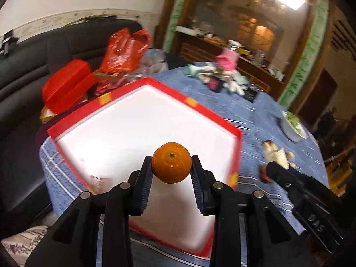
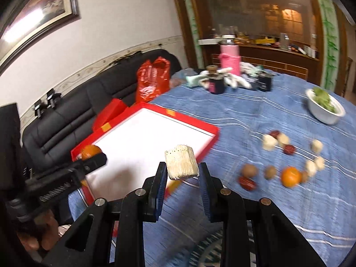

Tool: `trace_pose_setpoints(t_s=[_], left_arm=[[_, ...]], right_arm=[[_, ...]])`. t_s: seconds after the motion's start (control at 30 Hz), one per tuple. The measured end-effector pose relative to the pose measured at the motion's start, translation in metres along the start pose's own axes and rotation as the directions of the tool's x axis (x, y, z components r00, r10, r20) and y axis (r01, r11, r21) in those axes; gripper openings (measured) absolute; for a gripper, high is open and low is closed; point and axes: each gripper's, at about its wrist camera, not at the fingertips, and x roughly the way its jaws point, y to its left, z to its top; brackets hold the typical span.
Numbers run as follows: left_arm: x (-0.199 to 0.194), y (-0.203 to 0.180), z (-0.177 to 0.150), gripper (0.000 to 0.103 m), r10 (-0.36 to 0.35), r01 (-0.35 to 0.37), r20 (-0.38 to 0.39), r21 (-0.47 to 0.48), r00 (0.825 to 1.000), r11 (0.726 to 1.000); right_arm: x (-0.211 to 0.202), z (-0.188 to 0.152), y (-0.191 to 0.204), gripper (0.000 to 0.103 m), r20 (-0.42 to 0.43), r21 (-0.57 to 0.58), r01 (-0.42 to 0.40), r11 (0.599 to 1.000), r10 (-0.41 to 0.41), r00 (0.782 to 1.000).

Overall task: Organize fruits
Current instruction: 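Carry the held orange and white cube over the red-rimmed white tray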

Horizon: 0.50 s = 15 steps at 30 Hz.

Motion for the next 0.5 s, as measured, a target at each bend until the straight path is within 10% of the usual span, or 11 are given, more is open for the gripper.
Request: trace_pose_setpoints(t_s=[0.5], left_arm=[[0.031,0.028,0.01,0.032,0.117,-0.118,-0.045,-0.024,0.992,0.993]], right_arm=[[0.078,0.012,0.039,0.028,-0.094,-0.034,-0.062,0.997,0.059,0.994]])
